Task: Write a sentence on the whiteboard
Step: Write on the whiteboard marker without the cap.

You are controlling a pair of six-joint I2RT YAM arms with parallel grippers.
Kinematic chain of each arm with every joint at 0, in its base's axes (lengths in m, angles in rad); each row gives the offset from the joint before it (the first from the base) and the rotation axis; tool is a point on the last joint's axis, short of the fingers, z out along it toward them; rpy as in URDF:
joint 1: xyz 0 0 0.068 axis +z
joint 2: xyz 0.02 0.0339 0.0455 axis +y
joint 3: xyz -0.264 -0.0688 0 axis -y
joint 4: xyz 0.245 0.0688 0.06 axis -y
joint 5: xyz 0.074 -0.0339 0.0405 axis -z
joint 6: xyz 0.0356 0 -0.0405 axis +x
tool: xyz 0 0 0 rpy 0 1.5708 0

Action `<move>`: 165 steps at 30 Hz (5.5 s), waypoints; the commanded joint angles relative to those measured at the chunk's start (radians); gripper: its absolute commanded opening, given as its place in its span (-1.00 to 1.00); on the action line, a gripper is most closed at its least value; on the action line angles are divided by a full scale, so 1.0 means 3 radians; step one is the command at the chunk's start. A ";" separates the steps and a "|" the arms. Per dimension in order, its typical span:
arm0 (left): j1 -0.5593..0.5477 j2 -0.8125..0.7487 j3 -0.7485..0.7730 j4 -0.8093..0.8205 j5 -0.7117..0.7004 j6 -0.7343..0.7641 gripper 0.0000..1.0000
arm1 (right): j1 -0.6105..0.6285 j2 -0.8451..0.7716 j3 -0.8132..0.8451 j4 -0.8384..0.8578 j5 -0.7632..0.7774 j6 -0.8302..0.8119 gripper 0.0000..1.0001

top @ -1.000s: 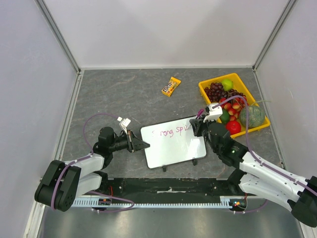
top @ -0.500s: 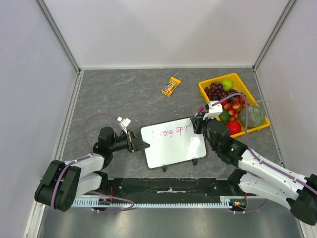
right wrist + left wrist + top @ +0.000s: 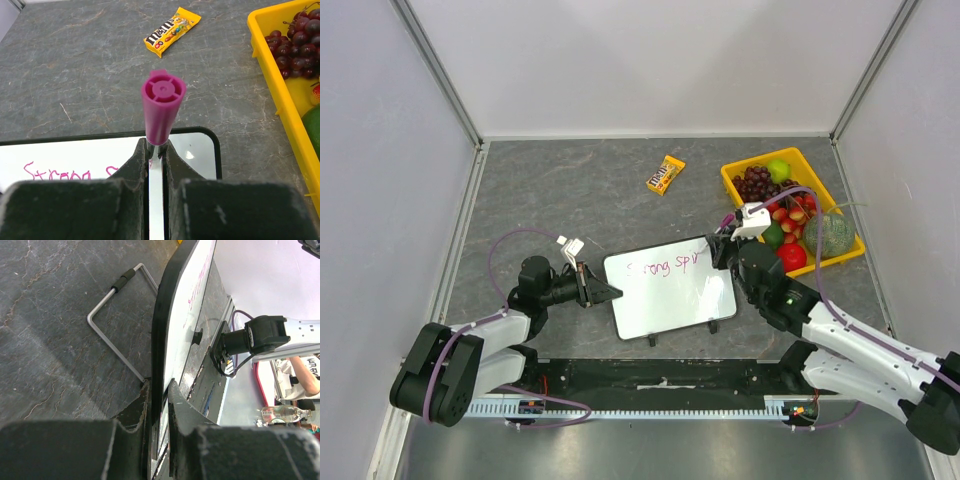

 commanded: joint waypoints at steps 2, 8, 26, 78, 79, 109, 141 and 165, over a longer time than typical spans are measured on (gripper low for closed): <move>0.0007 0.0030 -0.0020 -0.0215 -0.0195 0.0147 -0.96 | -0.0009 -0.0104 -0.0033 -0.0080 0.0088 0.0013 -1.00; 0.0017 0.0040 -0.0020 -0.0215 -0.0200 0.0147 -0.96 | -0.0009 -0.0130 -0.0013 -0.0080 0.0077 0.0044 -1.00; 0.0012 0.0035 -0.0015 -0.0215 -0.0200 0.0142 -0.96 | -0.0009 -0.0125 0.0177 -0.0106 0.0159 0.0018 -1.00; 0.0012 0.0045 -0.0015 -0.0210 -0.0206 0.0147 -0.96 | -0.0009 -0.0329 0.0177 -0.0167 0.0082 0.0074 -1.00; 0.0007 0.0040 -0.0015 -0.0215 -0.0206 0.0147 -0.96 | -0.0009 -0.0299 0.0197 -0.0162 0.0108 0.0044 -1.00; 0.0012 0.0030 -0.0020 -0.0215 -0.0206 0.0147 -0.96 | -0.0071 0.0050 0.0121 0.0002 0.0226 0.0008 -1.00; 0.0012 0.0035 -0.0015 -0.0215 -0.0206 0.0147 -0.96 | -0.0076 -0.0063 -0.0023 -0.0054 0.0103 0.0090 -1.00; 0.0012 0.0030 -0.0020 -0.0210 -0.0206 0.0147 -0.96 | -0.0122 -0.0176 -0.0007 -0.0397 0.0404 0.0054 -1.00</move>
